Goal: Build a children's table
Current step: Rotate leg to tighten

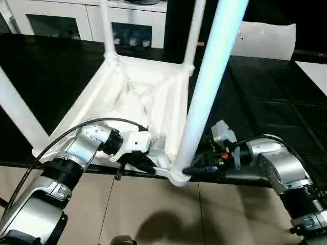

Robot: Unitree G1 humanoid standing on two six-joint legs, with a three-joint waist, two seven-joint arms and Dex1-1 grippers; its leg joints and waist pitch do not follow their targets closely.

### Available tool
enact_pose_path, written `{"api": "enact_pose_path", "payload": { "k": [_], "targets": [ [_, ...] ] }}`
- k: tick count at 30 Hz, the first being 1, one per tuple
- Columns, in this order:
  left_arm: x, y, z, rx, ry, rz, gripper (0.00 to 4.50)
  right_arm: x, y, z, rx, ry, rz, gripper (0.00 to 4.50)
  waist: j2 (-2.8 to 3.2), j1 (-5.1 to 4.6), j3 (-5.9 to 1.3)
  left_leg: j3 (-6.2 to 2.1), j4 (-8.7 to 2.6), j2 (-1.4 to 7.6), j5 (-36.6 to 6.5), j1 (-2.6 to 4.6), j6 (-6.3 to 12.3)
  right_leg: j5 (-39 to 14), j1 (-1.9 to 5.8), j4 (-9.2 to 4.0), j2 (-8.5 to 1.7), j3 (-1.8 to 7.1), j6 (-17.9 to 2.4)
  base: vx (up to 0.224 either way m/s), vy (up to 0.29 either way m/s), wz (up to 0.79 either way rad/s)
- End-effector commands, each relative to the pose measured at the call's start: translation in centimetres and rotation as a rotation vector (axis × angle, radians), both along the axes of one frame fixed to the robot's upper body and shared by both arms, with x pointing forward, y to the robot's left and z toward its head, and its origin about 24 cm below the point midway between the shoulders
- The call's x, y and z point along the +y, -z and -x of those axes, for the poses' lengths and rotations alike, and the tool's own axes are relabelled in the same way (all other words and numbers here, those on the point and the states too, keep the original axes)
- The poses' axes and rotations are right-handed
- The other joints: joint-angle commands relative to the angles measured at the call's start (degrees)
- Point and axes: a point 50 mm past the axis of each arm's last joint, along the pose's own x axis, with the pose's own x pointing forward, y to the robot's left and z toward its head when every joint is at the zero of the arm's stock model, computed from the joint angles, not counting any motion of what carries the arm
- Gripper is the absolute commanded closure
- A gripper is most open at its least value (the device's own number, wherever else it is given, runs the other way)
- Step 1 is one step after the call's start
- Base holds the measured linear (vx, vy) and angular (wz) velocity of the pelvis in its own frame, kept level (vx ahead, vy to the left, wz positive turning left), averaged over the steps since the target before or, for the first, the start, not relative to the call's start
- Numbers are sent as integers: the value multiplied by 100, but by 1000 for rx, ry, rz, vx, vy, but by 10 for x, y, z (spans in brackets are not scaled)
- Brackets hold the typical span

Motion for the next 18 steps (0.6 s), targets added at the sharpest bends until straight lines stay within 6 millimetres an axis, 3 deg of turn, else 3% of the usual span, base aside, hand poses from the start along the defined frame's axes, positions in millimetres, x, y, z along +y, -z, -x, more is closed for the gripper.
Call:
{"api": "enact_pose_path", "payload": {
  "k": [1,3,8,9,18],
  "targets": [
    [-10,8,8,33,126,-79,450,-1,-3,-1,18,-38,12,165,29,-34,-384,-170,-414,520,-698,43,180,-1553,314,-421,-663,534,-678,0,0,0],
    [-10,7,8,32,129,-81,450,-1,-3,-1,24,-43,13,203,21,-29,-387,-170,-412,520,-651,42,184,-1501,311,-408,-660,539,-697,0,0,0],
    [-9,8,7,27,133,-86,450,1,-1,1,44,-65,12,221,35,-16,-406,-174,-407,529,-551,34,174,-1219,318,-365,-661,541,-751,0,0,0],
    [-8,8,7,25,133,-89,450,1,0,1,44,-66,11,241,59,-12,-405,-176,-408,528,-556,36,175,-1211,315,-368,-662,539,-755,0,0,0],
    [-7,11,7,21,87,-73,450,5,1,4,57,-60,-19,255,57,5,-401,-177,-411,521,-651,35,128,-1402,321,-402,-660,531,-676,0,0,0]
  ]
}}
